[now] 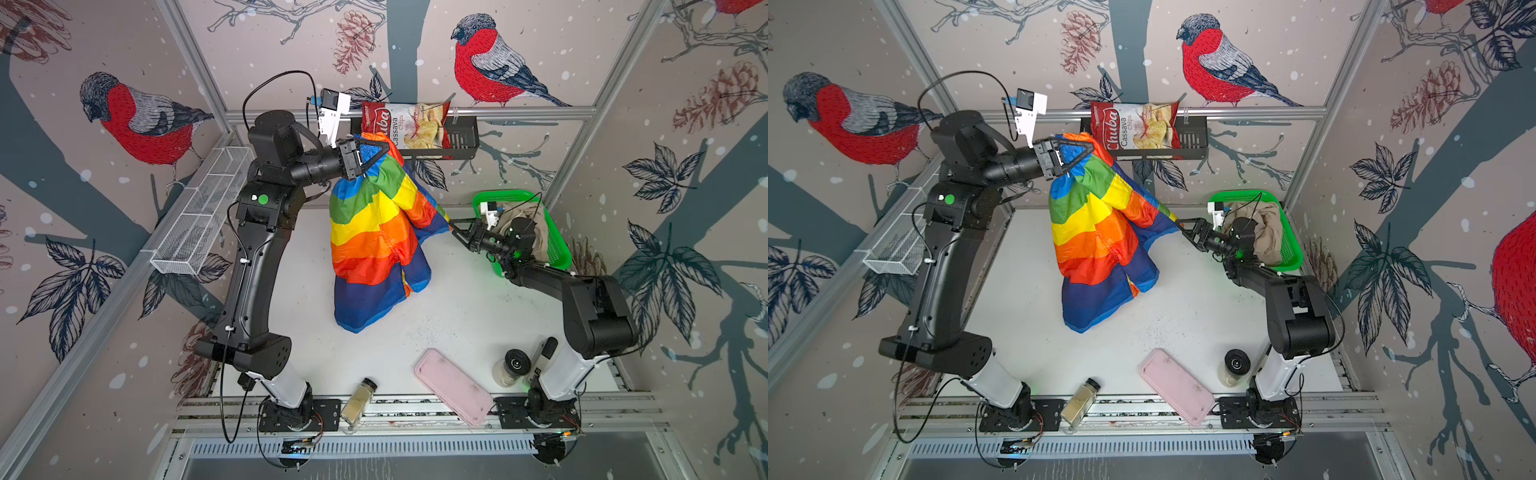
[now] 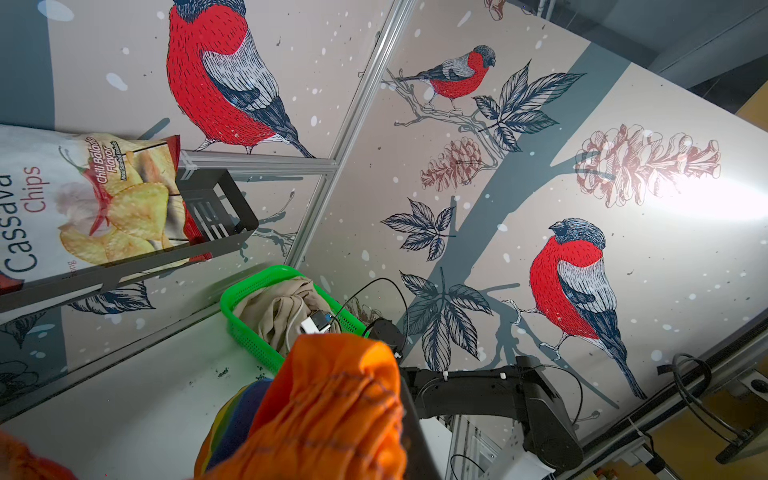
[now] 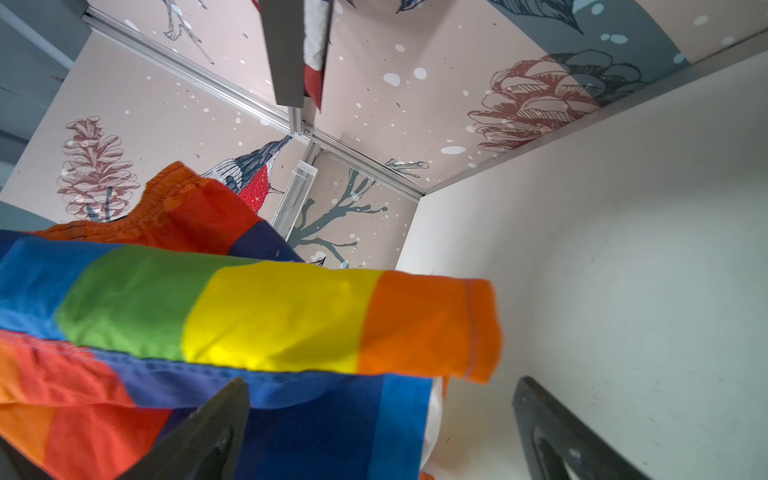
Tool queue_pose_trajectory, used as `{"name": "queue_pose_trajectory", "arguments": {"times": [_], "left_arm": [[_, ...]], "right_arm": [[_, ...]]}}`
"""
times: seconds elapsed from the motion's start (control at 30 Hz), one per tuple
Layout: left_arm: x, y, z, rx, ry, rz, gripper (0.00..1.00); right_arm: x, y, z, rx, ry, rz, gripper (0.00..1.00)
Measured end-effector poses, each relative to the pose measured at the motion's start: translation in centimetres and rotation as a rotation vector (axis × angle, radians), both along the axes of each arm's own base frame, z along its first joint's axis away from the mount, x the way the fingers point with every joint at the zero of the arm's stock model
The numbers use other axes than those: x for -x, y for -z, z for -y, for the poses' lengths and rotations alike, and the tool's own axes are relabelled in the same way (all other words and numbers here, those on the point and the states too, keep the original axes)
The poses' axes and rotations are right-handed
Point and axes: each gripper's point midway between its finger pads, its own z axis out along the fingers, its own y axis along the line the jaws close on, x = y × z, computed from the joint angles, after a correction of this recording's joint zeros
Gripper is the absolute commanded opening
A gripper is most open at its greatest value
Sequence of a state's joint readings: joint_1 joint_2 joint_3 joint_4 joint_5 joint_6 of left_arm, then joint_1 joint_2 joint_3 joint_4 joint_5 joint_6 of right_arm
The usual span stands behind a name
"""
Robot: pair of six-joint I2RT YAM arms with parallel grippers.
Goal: Fold and stack the shorts
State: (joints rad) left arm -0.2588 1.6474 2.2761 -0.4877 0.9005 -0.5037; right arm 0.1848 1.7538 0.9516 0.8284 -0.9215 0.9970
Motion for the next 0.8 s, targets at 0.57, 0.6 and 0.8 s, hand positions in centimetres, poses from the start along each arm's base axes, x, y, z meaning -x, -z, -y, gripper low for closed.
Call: {"name": "queue_pose_trajectory", "arguments": {"times": [0.57,0.6,0.8], "left_arm": [[-0.3,-0.1,-0.5,0.021,0.017,-0.006,0.0],[-0.5,0.0,-0.6,0.022,0.014,-0.01,0.0],[-0.9,0.4,-0.9,0.029,0.022,-0.032,0.0]], "right_arm": [[0.4,-4.1,-2.9,-0.133,-0.111,0.058,0.83],[0.7,-4.4,-3.1,-0.137,-0.123,0.067,0.81],[1.5,-4.3,-3.5,-0.157,-0.145,0.051,0.4]]}}
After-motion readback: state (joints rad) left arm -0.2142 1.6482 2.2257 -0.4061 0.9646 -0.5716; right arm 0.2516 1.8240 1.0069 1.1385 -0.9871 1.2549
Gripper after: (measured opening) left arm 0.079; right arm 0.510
